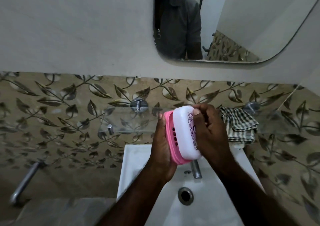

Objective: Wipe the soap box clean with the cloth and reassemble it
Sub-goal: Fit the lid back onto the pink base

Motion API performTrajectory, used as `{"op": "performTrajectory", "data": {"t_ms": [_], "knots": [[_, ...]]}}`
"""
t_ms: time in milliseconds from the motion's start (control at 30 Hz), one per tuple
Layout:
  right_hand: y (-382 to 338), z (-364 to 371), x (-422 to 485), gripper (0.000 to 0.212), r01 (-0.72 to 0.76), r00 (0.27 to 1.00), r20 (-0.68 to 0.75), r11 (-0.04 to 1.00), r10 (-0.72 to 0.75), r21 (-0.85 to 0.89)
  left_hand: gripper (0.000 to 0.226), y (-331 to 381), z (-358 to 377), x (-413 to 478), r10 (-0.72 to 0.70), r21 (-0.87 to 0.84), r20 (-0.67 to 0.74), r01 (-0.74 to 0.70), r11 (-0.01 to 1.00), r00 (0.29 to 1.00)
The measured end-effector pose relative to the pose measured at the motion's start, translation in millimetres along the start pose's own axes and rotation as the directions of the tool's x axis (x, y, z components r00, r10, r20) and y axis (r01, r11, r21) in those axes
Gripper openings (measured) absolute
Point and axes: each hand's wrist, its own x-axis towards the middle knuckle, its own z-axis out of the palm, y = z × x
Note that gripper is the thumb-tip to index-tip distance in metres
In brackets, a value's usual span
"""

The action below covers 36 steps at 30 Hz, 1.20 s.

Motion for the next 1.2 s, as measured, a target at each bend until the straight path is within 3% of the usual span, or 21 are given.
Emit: {"op": "performTrajectory", "data": {"t_ms": [33,133,200,467,567,700,800,967,1133,1200], "knots": [[-1,1,-5,0.023,-0.034,0.998,0.049,0.999,0.034,0.004,0.069,0,0,0,0.006,0.016,-0.034,-0.006,1.000,0.999],[-6,6,-21,0.086,-0.114,0.962,0.238,0.989,0.134,-0.095,0.063,1,5,-1,0.056,0.024,-0.074,-0.054,0.998,0.996],[-9,9,-27,0.101,-0.083,0.956,0.270,0.990,0.111,-0.113,0.063,1,8,-5,0.088,0.075,-0.085,-0.082,0.994,0.993],[-17,13,-34,0.081,-0.072,0.979,0.195,0.997,0.064,0.037,0.067,0,11,-8,0.206,0.109,-0.086,-0.196,0.975,0.975],[-15,15,-37,0.070,-0.064,0.975,0.215,0.997,0.053,0.044,0.079,-5,6,-5,0.212,0.143,-0.121,-0.195,0.970,0.970],[-15,23,-49,0.057,-0.065,0.983,0.177,0.997,0.056,0.047,0.066,-10,7,-7,0.200,0.199,-0.083,-0.180,0.963,0.976],[-14,25,-52,0.059,-0.076,0.984,0.165,0.995,0.064,0.065,0.080,-10,5,-6,0.173,0.169,-0.120,-0.151,0.974,0.978],[-10,21,-38,0.078,-0.143,0.947,0.305,0.983,0.101,0.116,0.074,1,10,-5,0.176,0.176,-0.202,-0.141,0.974,0.964],[-14,14,-35,0.070,-0.071,0.939,0.337,0.997,0.065,0.004,0.073,18,11,-9,0.106,0.034,-0.129,-0.103,0.994,0.986],[-13,7,-29,0.071,-0.123,0.940,0.325,0.991,0.100,0.050,0.074,21,10,-11,0.095,0.046,-0.097,-0.091,0.995,0.991]]}}
